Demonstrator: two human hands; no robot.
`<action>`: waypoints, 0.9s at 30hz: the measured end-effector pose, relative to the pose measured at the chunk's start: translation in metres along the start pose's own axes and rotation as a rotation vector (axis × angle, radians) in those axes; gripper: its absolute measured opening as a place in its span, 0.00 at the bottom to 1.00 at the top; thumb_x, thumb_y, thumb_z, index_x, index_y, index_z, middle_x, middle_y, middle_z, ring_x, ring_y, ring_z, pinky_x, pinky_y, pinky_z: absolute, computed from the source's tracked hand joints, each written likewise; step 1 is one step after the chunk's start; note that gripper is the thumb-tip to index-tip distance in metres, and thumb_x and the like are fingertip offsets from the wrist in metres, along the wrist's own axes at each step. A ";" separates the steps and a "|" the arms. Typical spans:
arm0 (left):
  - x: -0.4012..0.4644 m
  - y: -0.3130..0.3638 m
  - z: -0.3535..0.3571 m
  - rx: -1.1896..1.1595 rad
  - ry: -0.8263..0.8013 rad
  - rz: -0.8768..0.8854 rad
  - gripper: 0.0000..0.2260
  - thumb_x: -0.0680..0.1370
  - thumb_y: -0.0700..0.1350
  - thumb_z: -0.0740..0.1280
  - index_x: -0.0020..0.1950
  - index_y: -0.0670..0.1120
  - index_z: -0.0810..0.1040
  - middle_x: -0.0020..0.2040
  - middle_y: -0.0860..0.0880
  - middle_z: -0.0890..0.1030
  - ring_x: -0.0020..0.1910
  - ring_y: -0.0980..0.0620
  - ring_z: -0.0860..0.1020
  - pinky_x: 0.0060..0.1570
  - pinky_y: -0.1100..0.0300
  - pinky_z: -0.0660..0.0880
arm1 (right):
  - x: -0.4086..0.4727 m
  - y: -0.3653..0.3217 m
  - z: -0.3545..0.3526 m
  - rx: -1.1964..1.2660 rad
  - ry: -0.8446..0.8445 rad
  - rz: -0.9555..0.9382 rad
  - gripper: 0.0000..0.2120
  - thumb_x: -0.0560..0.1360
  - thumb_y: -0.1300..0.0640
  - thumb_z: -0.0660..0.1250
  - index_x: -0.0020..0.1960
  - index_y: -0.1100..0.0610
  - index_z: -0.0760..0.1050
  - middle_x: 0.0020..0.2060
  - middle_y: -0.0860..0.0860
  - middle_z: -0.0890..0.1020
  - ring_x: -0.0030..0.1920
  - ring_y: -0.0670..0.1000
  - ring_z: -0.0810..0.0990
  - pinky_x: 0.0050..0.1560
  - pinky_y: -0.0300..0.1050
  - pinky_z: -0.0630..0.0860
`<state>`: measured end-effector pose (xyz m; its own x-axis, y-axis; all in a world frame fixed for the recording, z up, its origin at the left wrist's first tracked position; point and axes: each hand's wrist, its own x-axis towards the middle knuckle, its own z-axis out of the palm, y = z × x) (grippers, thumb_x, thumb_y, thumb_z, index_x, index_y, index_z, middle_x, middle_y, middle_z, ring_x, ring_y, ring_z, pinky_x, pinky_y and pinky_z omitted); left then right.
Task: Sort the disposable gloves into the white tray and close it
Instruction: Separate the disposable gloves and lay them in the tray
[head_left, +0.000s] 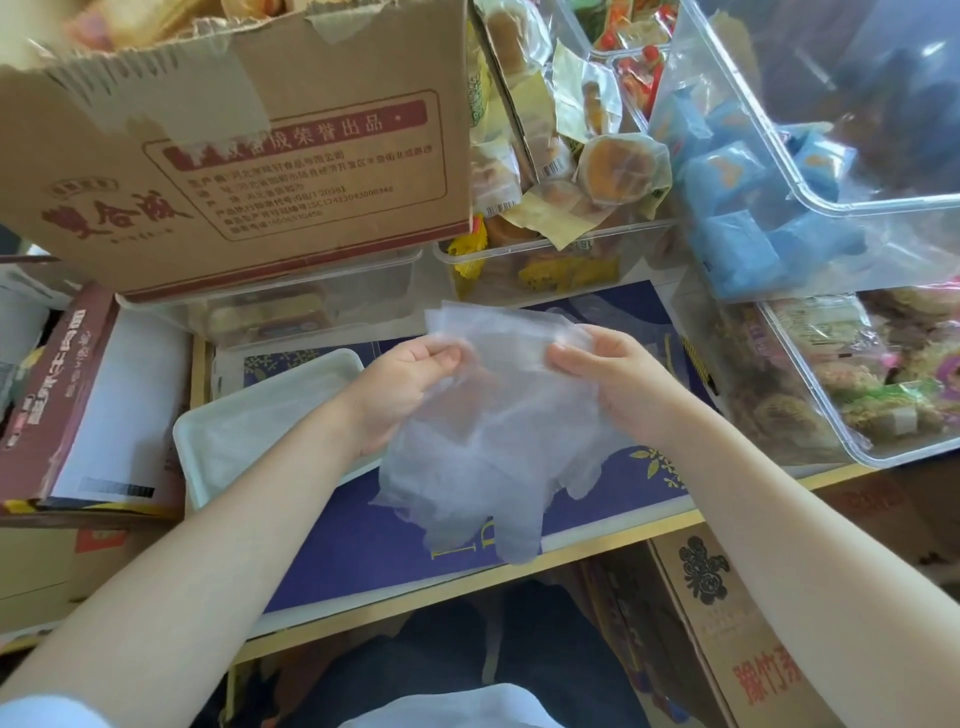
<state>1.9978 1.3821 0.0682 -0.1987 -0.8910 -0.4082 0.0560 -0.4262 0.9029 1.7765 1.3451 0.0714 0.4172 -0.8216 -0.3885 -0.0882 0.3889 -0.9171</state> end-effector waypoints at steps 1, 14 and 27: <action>0.003 -0.004 0.001 0.003 0.035 -0.011 0.10 0.81 0.41 0.57 0.50 0.47 0.78 0.44 0.55 0.83 0.45 0.61 0.80 0.45 0.70 0.74 | 0.000 0.001 0.001 -0.074 0.081 0.007 0.09 0.72 0.53 0.71 0.46 0.59 0.78 0.37 0.53 0.82 0.36 0.50 0.81 0.39 0.46 0.76; 0.000 -0.059 -0.001 0.501 -0.308 -0.384 0.11 0.71 0.39 0.68 0.53 0.43 0.78 0.49 0.47 0.83 0.47 0.53 0.81 0.52 0.54 0.77 | 0.017 0.019 -0.035 -0.216 0.254 0.050 0.06 0.76 0.53 0.66 0.43 0.53 0.74 0.37 0.52 0.79 0.39 0.51 0.78 0.42 0.47 0.74; 0.046 -0.063 0.039 -0.107 0.394 -0.120 0.08 0.78 0.41 0.64 0.54 0.46 0.81 0.48 0.46 0.83 0.46 0.49 0.80 0.49 0.53 0.76 | 0.041 0.038 -0.039 -0.279 0.016 0.113 0.13 0.70 0.50 0.72 0.52 0.50 0.74 0.47 0.48 0.82 0.48 0.48 0.81 0.50 0.44 0.77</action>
<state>1.9473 1.3740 -0.0020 0.1778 -0.8171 -0.5483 0.1608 -0.5256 0.8354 1.7551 1.3104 0.0170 0.3764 -0.7871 -0.4887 -0.3797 0.3501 -0.8563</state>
